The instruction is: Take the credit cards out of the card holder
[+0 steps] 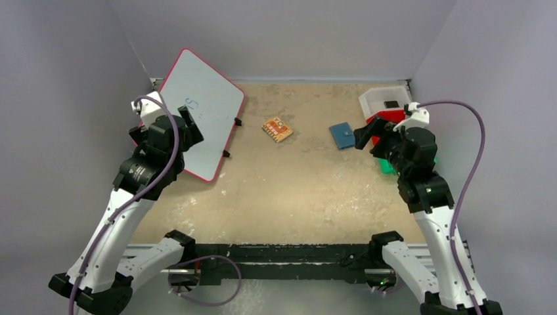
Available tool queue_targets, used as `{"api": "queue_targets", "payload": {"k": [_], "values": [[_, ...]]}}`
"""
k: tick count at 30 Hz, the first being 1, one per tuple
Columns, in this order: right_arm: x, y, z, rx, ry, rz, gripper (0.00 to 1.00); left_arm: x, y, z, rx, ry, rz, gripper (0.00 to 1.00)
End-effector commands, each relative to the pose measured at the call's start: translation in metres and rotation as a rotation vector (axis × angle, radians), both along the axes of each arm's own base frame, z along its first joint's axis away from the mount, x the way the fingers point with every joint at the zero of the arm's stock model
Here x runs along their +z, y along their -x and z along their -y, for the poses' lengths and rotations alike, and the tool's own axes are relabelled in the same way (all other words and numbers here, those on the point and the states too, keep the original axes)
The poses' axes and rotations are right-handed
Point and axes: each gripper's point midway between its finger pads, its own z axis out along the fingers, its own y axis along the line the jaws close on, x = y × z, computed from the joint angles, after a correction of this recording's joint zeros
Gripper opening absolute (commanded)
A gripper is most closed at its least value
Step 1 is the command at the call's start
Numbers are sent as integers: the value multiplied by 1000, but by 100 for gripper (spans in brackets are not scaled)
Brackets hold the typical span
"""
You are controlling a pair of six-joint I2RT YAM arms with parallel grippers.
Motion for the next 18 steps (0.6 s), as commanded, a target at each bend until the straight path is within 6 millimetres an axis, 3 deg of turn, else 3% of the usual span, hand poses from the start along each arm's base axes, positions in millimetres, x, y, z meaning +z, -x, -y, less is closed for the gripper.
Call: {"api": "queue_targets", "payload": {"k": [1,8,18], "values": [[4,11,-21,62,-147,22,100,-27,-5,31,-145,106,-42,100],[-13,24,-44,140,-310,4,100,-96,-28,120,-451,324,-220,91],[-42,31,-54,173,-333,-128,100,-156,-74,181,-593,409,-384,87]]}}
